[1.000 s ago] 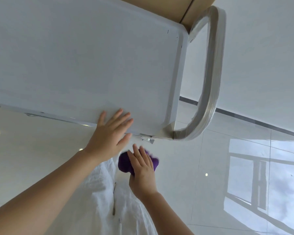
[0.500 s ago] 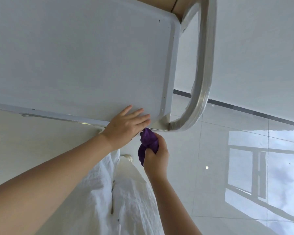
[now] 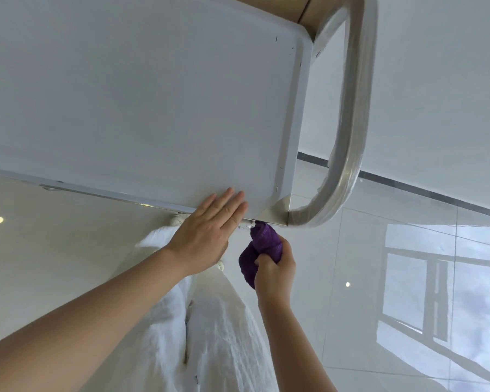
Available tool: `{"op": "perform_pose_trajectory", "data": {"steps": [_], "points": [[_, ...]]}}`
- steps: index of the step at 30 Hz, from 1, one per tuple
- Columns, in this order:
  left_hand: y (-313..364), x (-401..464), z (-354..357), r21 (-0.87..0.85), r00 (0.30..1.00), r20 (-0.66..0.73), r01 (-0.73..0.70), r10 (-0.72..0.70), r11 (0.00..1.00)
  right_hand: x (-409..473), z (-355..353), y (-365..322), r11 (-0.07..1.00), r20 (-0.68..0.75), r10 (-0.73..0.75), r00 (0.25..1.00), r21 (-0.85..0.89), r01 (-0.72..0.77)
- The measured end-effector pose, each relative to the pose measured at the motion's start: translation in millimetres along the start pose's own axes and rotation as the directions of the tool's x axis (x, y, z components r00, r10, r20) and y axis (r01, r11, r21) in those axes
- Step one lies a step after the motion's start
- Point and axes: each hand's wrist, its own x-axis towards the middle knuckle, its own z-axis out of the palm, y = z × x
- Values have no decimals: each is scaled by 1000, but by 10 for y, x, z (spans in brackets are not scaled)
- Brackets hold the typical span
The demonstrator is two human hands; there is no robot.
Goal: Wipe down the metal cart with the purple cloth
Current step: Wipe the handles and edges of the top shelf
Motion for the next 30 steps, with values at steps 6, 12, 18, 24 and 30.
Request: {"op": "perform_pose_trajectory", "data": {"steps": [6,12,18,24,30], "points": [[-68,-335,-11,37,991,-25,132,-131,991,-53,56,0,998,12,26,1000,-51,-25],[-419,-631,-106,60,962,-28,273,-272,960,-374,342,-25,999,54,22,998,-27,-20],[-645,-677,-260,37,983,126,130,-133,991,-655,990,57,1000,-20,-6,1000,-22,5],[-1121,-1160,-479,30,991,101,82,-85,996,-916,1748,167,999,-95,-37,995,24,40],[-1715,-1936,-548,35,936,248,248,-249,968,-1085,2336,294,998,-102,-45,994,41,49]]}}
